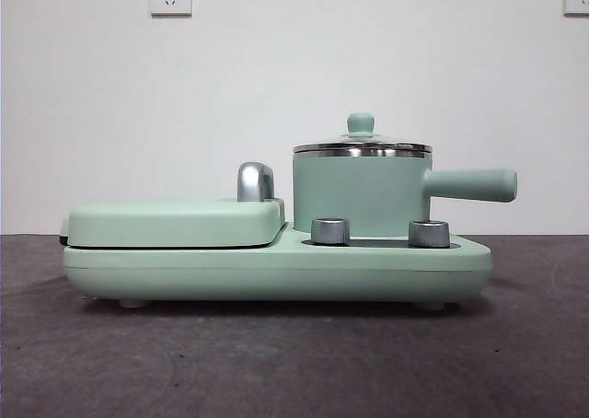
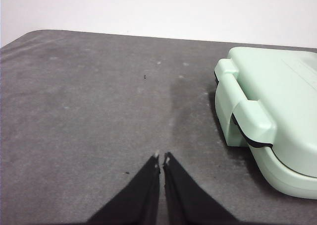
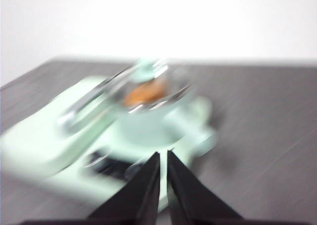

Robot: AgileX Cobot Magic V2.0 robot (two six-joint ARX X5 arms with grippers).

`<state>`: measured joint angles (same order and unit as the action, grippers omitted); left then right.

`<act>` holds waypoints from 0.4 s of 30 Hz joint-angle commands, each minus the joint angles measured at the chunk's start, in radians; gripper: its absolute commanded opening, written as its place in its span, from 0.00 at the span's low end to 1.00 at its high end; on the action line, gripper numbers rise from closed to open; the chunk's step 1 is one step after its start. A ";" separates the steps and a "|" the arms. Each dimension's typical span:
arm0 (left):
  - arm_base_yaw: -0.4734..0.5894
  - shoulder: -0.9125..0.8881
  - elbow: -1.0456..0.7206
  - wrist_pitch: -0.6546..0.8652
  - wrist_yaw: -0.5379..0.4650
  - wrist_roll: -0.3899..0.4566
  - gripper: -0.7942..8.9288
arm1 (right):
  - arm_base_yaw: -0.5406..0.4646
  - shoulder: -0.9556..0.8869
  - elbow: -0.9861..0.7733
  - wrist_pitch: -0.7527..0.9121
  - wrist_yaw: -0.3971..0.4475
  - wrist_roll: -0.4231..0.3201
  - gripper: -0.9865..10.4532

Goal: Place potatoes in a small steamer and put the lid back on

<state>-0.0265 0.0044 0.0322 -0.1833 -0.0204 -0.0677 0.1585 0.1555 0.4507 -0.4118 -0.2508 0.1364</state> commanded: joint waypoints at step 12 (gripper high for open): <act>0.001 0.000 -0.019 -0.005 -0.002 -0.001 0.10 | -0.095 -0.152 -0.439 0.243 0.237 -0.124 0.10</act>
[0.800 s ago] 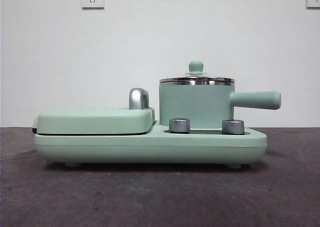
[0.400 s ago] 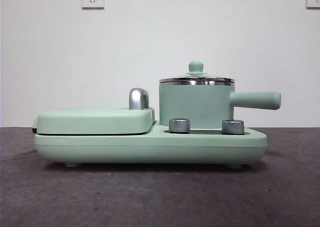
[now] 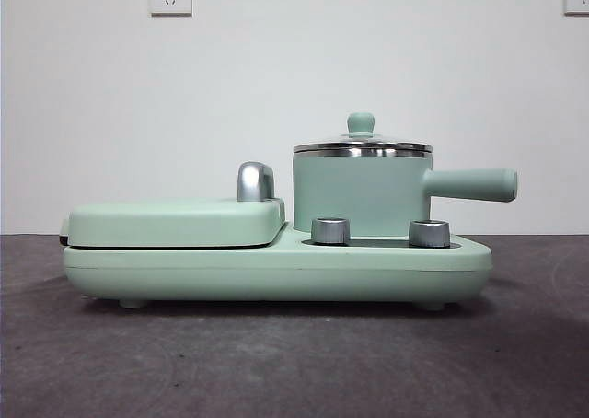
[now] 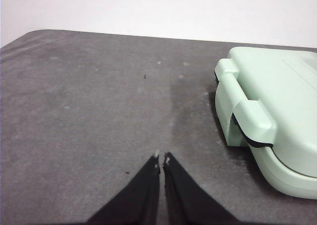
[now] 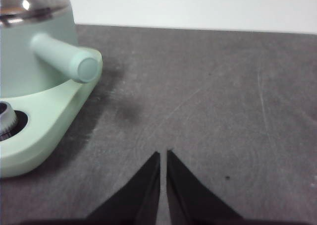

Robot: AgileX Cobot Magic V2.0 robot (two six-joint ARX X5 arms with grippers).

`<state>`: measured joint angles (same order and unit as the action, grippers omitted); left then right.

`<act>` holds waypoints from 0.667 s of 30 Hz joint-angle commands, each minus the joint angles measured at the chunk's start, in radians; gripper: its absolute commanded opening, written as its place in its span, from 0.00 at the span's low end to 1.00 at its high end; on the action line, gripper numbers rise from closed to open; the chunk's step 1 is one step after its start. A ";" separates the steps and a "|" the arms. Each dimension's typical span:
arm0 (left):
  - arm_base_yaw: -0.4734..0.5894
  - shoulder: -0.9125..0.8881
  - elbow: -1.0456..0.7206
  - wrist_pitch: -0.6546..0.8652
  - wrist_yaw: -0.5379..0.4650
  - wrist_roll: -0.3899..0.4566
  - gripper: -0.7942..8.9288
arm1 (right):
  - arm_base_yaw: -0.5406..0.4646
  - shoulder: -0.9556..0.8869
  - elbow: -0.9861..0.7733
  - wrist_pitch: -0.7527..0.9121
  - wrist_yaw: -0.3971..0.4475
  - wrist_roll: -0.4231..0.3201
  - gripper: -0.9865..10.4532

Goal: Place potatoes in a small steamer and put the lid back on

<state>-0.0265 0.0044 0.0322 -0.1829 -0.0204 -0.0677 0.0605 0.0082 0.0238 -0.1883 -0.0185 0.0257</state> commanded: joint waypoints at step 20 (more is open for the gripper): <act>0.001 0.000 -0.019 -0.004 -0.002 -0.001 0.10 | -0.008 -0.005 -0.012 0.031 0.019 -0.011 0.10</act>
